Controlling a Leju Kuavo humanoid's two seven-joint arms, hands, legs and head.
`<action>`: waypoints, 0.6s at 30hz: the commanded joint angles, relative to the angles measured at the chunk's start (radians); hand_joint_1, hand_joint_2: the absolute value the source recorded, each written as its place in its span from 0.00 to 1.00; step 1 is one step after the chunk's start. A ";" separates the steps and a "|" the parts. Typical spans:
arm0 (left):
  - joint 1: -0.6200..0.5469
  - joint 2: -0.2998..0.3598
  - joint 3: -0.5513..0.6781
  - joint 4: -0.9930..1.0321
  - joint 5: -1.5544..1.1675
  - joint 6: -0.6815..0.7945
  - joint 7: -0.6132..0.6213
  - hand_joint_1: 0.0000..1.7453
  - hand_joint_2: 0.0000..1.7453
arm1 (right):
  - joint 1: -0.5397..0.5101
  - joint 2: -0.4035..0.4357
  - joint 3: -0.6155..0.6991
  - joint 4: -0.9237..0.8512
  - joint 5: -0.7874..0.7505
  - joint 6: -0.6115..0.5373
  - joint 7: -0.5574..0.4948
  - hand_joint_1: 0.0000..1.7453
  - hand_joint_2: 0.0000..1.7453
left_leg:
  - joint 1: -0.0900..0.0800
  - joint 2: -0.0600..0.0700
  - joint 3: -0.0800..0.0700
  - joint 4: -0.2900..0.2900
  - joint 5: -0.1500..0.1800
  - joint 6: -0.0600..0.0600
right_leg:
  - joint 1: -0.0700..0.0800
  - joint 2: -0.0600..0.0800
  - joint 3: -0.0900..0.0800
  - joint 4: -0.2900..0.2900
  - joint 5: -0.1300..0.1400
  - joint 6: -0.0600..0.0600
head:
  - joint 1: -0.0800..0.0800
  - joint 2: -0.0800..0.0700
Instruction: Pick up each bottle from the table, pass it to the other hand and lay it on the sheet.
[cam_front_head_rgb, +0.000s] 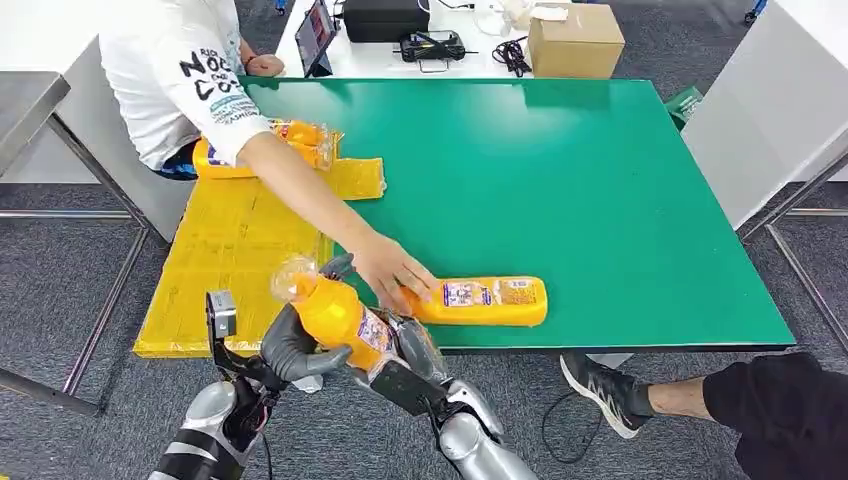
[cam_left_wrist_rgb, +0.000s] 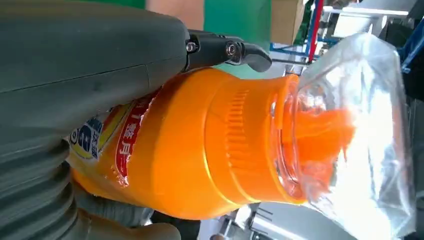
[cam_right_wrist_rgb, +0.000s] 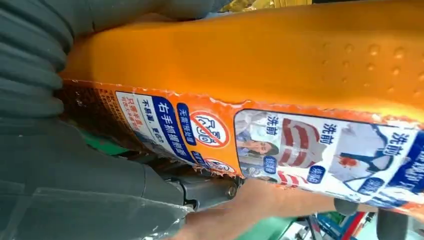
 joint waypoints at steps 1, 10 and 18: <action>-0.029 0.058 -0.108 0.038 -0.039 -0.012 -0.005 0.00 1.00 | -0.062 -0.005 0.045 0.080 -0.007 0.014 -0.003 1.00 1.00 | 0.000 0.002 0.004 -0.001 -0.001 -0.001 | 0.000 0.001 0.004 -0.001 -0.001 -0.002 | 0.000 0.000; -0.033 0.072 -0.130 0.046 -0.059 -0.004 0.000 1.00 1.00 | -0.066 -0.002 0.057 0.088 -0.009 0.015 0.000 1.00 1.00 | 0.000 0.001 0.003 -0.001 -0.001 -0.001 | 0.000 0.001 0.002 0.000 -0.001 -0.001 | 0.000 0.000; -0.038 0.085 -0.125 0.058 -0.044 0.012 0.018 1.00 1.00 | -0.073 -0.004 0.066 0.100 -0.009 0.004 0.002 1.00 1.00 | 0.001 0.002 0.005 -0.001 -0.002 -0.001 | 0.001 0.002 0.004 0.000 -0.001 -0.002 | 0.000 0.000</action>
